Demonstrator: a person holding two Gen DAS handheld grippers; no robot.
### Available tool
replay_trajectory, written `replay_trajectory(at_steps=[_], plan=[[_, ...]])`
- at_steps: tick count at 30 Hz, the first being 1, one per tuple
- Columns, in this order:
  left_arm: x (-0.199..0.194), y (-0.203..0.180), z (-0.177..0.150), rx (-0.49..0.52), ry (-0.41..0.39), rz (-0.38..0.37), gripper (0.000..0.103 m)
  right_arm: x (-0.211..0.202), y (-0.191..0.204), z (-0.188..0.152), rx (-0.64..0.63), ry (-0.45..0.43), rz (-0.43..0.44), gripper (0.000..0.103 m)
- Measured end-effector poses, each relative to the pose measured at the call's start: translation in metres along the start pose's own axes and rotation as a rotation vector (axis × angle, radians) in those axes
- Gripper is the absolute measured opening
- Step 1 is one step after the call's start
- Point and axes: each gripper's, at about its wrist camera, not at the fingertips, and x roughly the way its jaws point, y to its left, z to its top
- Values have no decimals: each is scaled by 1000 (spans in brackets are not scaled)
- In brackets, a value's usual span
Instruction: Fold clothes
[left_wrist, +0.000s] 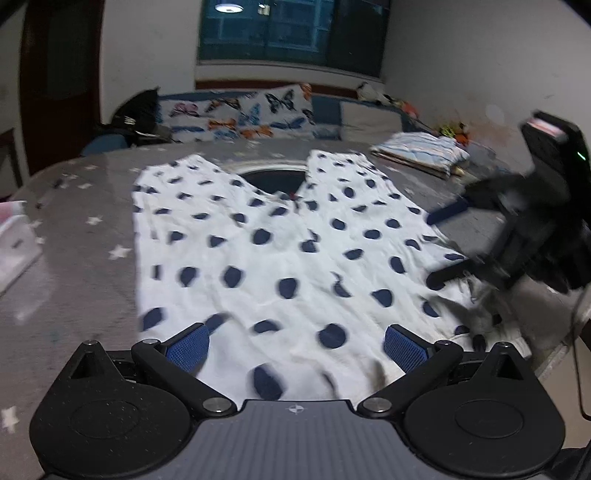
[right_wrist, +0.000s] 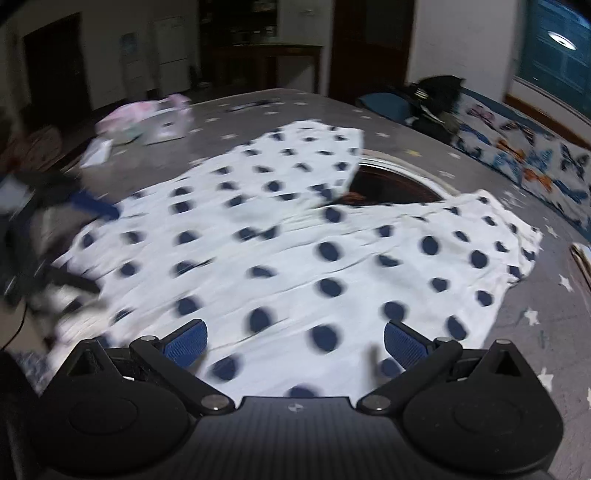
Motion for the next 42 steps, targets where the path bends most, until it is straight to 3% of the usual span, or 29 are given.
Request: replay_trajectory(at_steps=[7, 15, 18, 23, 28, 33, 36, 41, 42], plan=[[-1, 14, -20, -2, 23, 92, 101, -1, 19, -24, 0, 55, 20, 103], [-11, 26, -16, -7, 9, 181, 98, -17, 11, -30, 88, 35, 15, 103], [-18, 12, -7, 38, -28, 140, 99, -24, 1, -28, 122, -6, -17, 103], [-17, -27, 7, 136, -66, -6, 101, -25, -16, -30, 205, -16, -45, 103], [-2, -77, 14, 239, -68, -175, 101, -31, -36, -35, 330, -23, -66, 103], [15, -123, 16, 346, -58, -287, 101, -43, -47, -44, 424, -33, -75, 97], [25, -146, 13, 403, -39, -322, 99, -49, -50, -47, 448, -42, -89, 96], [50, -175, 8, 448, 42, -287, 81, -57, -57, -48, 476, -55, -121, 93], [55, -177, 6, 450, 59, -278, 72, -58, -58, -48, 481, -58, -126, 93]])
